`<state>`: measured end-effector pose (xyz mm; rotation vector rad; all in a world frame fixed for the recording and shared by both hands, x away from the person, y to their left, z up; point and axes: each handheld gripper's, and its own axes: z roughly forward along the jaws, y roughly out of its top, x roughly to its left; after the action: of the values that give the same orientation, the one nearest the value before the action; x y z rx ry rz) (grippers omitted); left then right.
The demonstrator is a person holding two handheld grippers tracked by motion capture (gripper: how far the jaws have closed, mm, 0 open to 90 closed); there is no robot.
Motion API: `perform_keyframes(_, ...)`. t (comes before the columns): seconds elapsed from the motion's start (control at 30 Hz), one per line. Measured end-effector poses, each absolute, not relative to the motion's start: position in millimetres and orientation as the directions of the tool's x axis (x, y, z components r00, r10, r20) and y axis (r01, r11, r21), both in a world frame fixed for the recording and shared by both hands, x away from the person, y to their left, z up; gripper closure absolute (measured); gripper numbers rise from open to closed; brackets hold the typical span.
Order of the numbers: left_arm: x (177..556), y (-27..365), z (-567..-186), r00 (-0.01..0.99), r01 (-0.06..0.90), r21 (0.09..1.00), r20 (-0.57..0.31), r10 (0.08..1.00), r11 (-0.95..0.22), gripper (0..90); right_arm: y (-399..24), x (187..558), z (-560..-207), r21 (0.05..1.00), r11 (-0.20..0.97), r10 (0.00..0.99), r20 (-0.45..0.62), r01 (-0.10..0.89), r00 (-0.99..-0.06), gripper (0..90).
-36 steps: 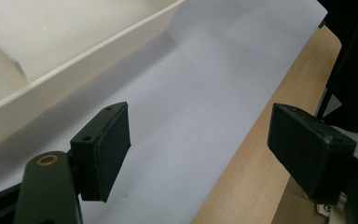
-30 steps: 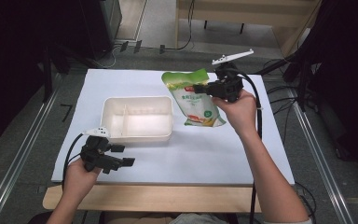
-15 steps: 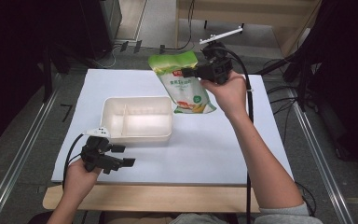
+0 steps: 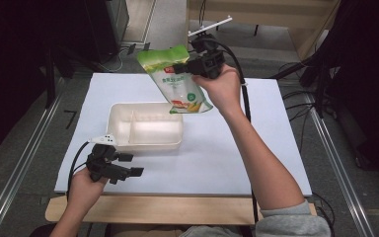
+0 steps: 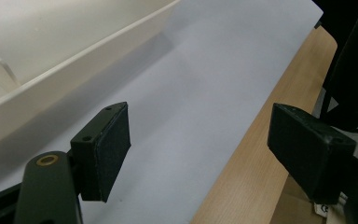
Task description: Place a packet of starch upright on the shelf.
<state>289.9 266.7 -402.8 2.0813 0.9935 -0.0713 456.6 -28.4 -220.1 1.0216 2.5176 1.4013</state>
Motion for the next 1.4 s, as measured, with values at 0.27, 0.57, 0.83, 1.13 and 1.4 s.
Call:
perform_keyframes(0.27,289.6,267.7,-402.4,0.689,0.671,0.651,-0.373,0.621,-0.355,22.1,17.3,463.5,-229.2,0.767,0.387,0.563,0.243,0.512,-0.79,89.0)
perform_keyframes(0.57,289.8,268.9,-401.8,0.686,0.674,0.651,-0.379,0.621,-0.348,22.2,63.8,469.0,-255.7,0.742,0.41,0.54,0.271,0.531,-0.796,88.9)
perform_keyframes(0.83,289.8,268.0,-402.0,0.691,0.672,0.652,-0.383,0.613,-0.351,22.2,82.9,472.0,-311.3,0.715,0.435,0.527,0.29,0.547,-0.799,88.3)
perform_keyframes(1.13,290.3,265.4,-402.6,0.695,0.672,0.641,-0.373,0.615,-0.371,22.2,43.7,486.4,-355.8,0.696,0.388,0.578,0.326,0.604,-0.748,81.7)
perform_keyframes(1.4,290.8,264.0,-403.4,0.695,0.673,0.639,-0.374,0.615,-0.372,22.1,19.0,491.8,-362.9,0.666,0.397,0.608,0.325,0.632,-0.724,63.1)
